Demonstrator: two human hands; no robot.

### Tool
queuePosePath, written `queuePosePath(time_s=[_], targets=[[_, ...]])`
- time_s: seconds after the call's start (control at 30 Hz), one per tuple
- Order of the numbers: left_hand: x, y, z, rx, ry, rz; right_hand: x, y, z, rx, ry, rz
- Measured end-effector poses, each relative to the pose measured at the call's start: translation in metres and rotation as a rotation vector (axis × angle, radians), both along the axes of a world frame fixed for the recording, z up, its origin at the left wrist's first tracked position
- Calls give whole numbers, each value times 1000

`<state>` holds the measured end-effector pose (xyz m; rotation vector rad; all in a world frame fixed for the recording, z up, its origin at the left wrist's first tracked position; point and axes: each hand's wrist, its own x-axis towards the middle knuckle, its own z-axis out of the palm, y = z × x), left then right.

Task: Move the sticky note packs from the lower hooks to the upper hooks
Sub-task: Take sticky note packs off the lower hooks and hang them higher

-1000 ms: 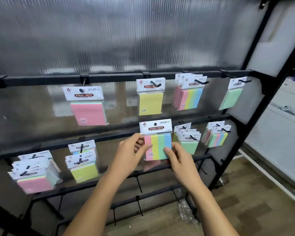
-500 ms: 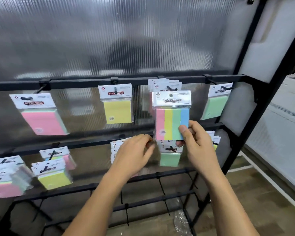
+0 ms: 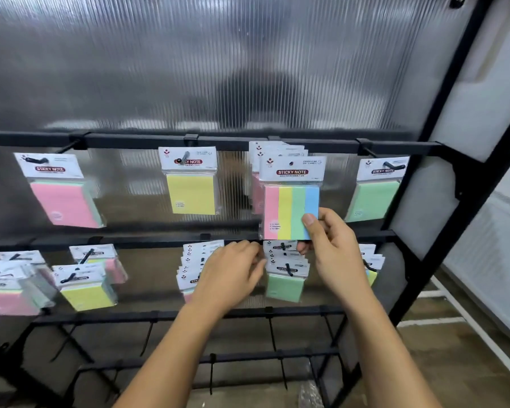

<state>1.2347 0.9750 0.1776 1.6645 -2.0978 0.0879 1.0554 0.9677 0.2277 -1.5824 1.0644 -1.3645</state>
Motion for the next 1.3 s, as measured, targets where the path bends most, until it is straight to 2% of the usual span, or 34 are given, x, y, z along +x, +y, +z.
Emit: queuePosePath(time_s=[0.4,0.67,1.03,1.3], targets=[[-7,-5,-1,2,13,6,-1,-4,1,-39,-13,51],[-7,-8,-4,-15,-21,-8,3,-9,-4,5,-60,32],[-1,-17,-19,17,-3,5,22,-50,-4,6,52,-102],[-1,-8,-38,62,-7,28,17,-45,-38,72,122,-60]])
